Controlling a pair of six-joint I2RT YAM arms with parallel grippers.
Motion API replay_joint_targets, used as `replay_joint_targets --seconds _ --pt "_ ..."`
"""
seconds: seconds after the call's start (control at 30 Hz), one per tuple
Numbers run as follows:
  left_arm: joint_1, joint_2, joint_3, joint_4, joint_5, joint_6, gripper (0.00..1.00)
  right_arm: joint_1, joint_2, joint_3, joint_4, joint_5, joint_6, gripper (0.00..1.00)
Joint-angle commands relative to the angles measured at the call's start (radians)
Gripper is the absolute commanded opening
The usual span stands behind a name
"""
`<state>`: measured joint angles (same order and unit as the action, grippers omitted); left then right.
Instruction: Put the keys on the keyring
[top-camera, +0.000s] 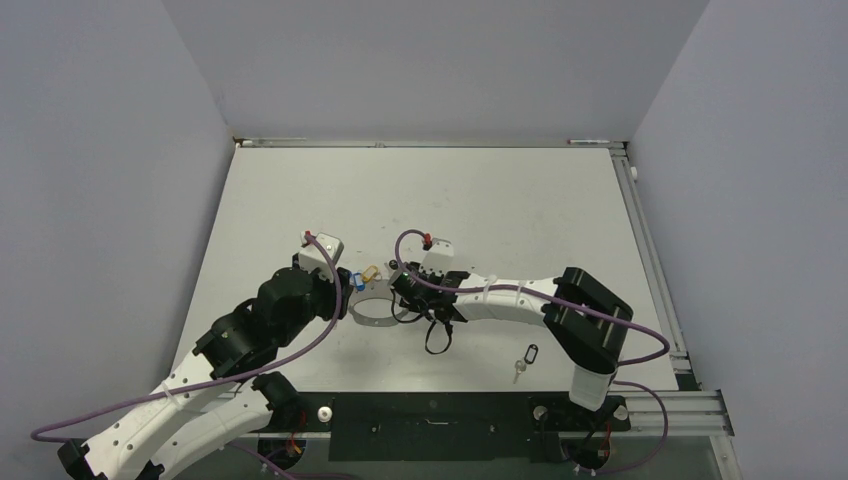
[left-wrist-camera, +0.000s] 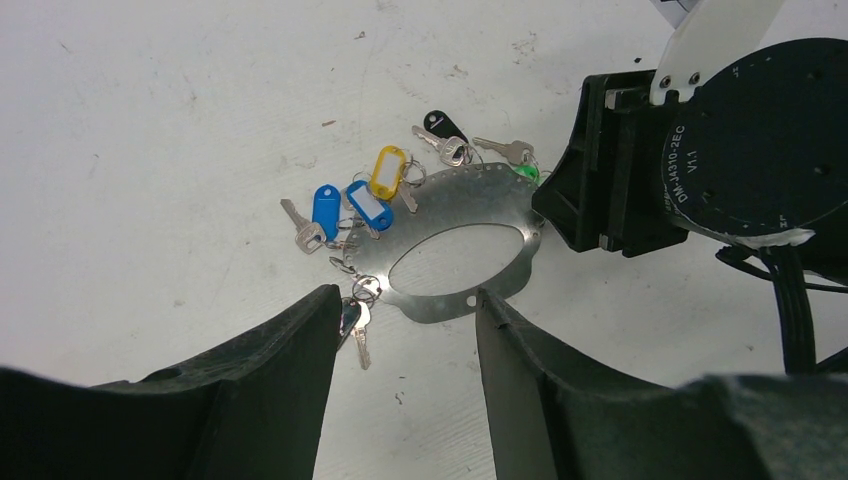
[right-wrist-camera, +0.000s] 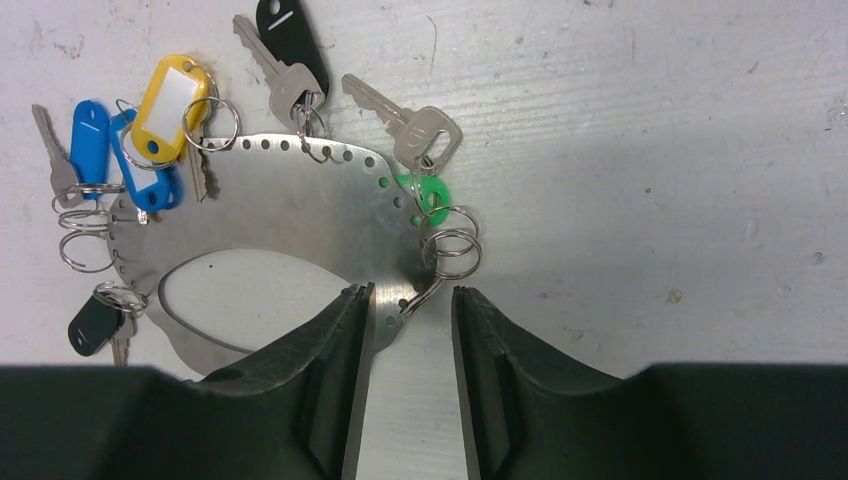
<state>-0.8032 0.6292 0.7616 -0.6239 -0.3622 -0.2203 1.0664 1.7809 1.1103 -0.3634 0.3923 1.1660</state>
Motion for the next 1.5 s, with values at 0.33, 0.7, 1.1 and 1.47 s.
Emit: replay_joint_targets --seconds 0.33,0.7,1.1,1.47 --pt "-0.003 0.000 0.001 0.052 0.006 0.013 0.49 -0.024 0.083 0.003 0.058 0.017 0.001 0.16" --pt "-0.004 0.013 0.001 0.052 0.003 0.013 0.49 -0.042 0.028 -0.046 0.122 -0.031 -0.046 0.15" --pt "-0.004 0.020 0.002 0.052 0.000 0.013 0.49 -0.035 0.012 -0.104 0.182 -0.132 -0.034 0.19" --pt "-0.015 0.031 -0.037 0.110 0.057 0.021 0.50 -0.069 -0.141 -0.196 0.226 -0.105 -0.138 0.20"
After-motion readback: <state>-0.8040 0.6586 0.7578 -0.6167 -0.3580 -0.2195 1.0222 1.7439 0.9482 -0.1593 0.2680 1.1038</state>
